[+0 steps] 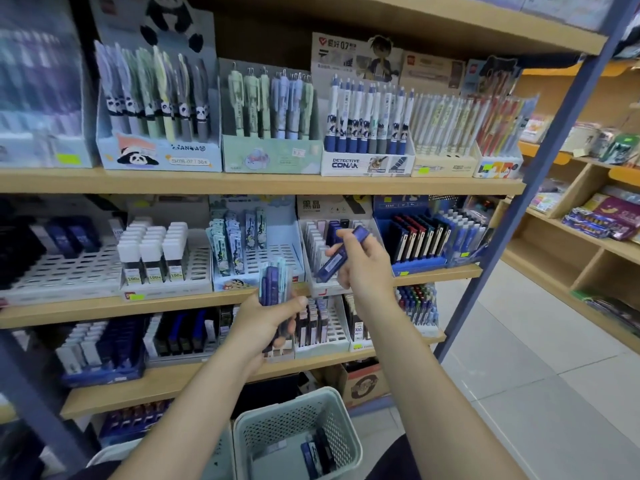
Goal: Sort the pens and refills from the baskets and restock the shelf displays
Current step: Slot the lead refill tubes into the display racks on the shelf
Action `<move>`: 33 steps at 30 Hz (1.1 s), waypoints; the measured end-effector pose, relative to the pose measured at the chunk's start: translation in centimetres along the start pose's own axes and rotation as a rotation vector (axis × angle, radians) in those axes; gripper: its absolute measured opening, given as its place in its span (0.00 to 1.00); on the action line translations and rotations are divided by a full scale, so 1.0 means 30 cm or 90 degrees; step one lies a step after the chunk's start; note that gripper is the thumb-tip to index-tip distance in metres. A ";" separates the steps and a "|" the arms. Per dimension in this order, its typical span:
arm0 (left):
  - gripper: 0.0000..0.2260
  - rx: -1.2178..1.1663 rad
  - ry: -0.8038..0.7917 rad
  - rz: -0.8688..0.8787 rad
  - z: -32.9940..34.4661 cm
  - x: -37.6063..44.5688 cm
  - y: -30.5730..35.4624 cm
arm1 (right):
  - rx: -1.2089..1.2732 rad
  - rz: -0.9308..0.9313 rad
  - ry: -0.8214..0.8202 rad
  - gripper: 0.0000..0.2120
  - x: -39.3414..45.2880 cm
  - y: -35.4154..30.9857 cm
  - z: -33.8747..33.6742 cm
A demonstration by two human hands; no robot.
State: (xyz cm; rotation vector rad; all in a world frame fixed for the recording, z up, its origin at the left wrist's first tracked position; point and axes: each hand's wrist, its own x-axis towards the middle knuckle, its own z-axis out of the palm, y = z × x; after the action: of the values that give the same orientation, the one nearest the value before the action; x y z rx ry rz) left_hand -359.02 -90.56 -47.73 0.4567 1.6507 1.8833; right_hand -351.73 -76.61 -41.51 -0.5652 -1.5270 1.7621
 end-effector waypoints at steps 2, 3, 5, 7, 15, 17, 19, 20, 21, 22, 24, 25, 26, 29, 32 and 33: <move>0.10 -0.001 0.020 0.014 -0.004 0.018 0.013 | -0.035 0.026 -0.055 0.08 -0.007 0.026 0.004; 0.10 -0.001 0.025 0.021 -0.002 0.025 0.019 | -0.056 0.042 -0.084 0.08 -0.011 0.040 0.003; 0.09 0.008 0.015 0.035 0.006 0.033 0.028 | -0.051 0.074 -0.143 0.07 -0.015 0.058 -0.001; 0.07 0.029 0.002 0.044 0.014 0.039 0.029 | 0.008 0.103 -0.193 0.09 -0.016 0.063 -0.009; 0.10 0.027 0.023 0.059 0.076 0.065 0.001 | -0.051 0.060 -0.142 0.08 0.012 0.084 -0.072; 0.09 0.040 0.013 0.069 0.101 0.072 0.001 | -0.025 0.060 -0.131 0.09 0.022 0.085 -0.101; 0.09 0.057 0.014 0.074 0.127 0.085 -0.001 | 0.007 0.059 -0.114 0.10 0.030 0.084 -0.128; 0.10 0.066 0.016 0.073 0.141 0.094 -0.003 | 0.023 0.057 -0.106 0.10 0.036 0.084 -0.140; 0.11 0.073 0.017 0.071 0.155 0.102 -0.004 | 0.035 0.056 -0.101 0.11 0.043 0.084 -0.152; 0.12 0.078 0.015 0.066 0.170 0.109 -0.005 | 0.041 0.054 -0.096 0.11 0.052 0.083 -0.165; 0.12 0.089 0.015 0.051 0.195 0.123 -0.006 | 0.050 0.051 -0.085 0.11 0.074 0.082 -0.199; 0.12 0.097 0.012 0.043 0.204 0.128 -0.005 | 0.049 0.047 -0.077 0.13 0.088 0.081 -0.220; 0.12 0.101 0.005 0.039 0.211 0.132 -0.005 | 0.040 0.045 -0.069 0.15 0.103 0.081 -0.241; 0.12 0.108 -0.017 0.038 0.224 0.144 -0.014 | 0.015 0.052 -0.067 0.22 0.153 0.095 -0.291; 0.11 0.123 -0.016 0.029 0.225 0.153 -0.029 | 0.010 0.065 -0.083 0.23 0.195 0.120 -0.300; 0.10 0.124 -0.015 0.029 0.222 0.158 -0.036 | 0.004 0.067 -0.091 0.23 0.207 0.128 -0.295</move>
State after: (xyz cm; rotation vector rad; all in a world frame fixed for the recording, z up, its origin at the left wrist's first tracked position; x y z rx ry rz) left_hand -358.40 -82.36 -48.20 0.5981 1.8302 1.7491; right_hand -350.14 -66.25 -46.22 -0.5341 -1.6130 1.9222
